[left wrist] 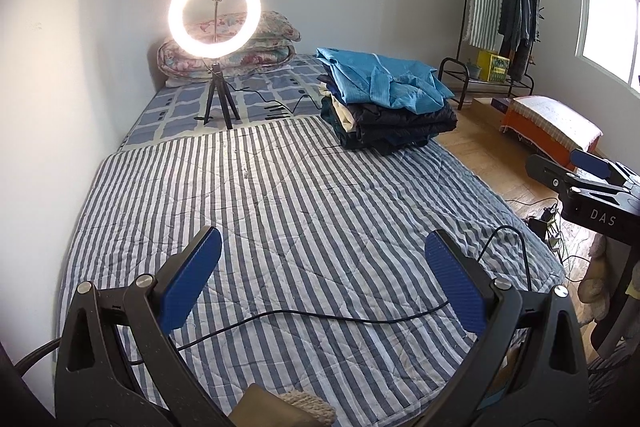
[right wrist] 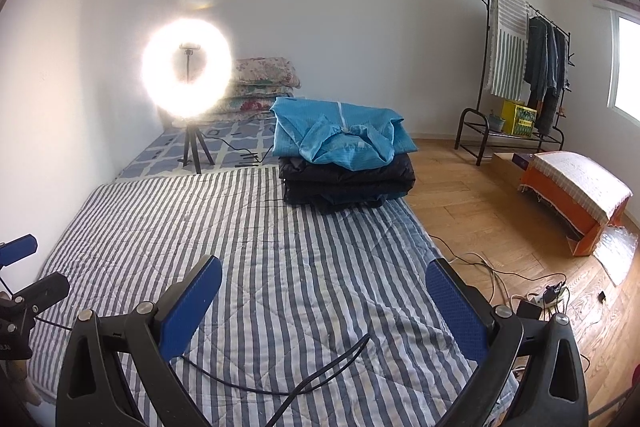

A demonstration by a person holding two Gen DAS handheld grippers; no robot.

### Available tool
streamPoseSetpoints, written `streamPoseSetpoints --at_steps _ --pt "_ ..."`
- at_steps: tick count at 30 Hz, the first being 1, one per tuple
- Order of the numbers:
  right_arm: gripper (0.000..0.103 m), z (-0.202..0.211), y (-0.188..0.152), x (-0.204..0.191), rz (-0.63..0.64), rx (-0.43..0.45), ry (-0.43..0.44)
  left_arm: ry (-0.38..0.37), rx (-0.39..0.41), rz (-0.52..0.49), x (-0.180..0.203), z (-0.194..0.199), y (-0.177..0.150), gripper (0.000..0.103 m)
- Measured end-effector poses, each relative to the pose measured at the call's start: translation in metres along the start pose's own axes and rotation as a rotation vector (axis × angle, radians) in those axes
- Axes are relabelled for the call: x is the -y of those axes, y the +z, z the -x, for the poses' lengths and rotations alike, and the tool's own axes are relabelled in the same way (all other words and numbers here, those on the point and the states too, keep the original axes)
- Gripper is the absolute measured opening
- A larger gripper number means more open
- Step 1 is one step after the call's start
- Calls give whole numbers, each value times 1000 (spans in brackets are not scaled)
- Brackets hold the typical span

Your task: Fold large clothes

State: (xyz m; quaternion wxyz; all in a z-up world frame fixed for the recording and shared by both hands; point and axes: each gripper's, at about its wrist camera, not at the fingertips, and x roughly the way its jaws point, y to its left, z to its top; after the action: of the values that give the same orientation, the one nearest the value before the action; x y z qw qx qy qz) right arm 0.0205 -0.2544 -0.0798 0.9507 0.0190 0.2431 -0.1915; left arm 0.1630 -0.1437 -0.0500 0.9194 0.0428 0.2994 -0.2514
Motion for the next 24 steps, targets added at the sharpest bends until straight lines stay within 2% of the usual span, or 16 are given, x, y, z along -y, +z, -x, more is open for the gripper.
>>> streamPoseSetpoints --at_steps 24 --pt "103 1 0 0 -2 2 -2 10 23 -9 2 5 10 103"
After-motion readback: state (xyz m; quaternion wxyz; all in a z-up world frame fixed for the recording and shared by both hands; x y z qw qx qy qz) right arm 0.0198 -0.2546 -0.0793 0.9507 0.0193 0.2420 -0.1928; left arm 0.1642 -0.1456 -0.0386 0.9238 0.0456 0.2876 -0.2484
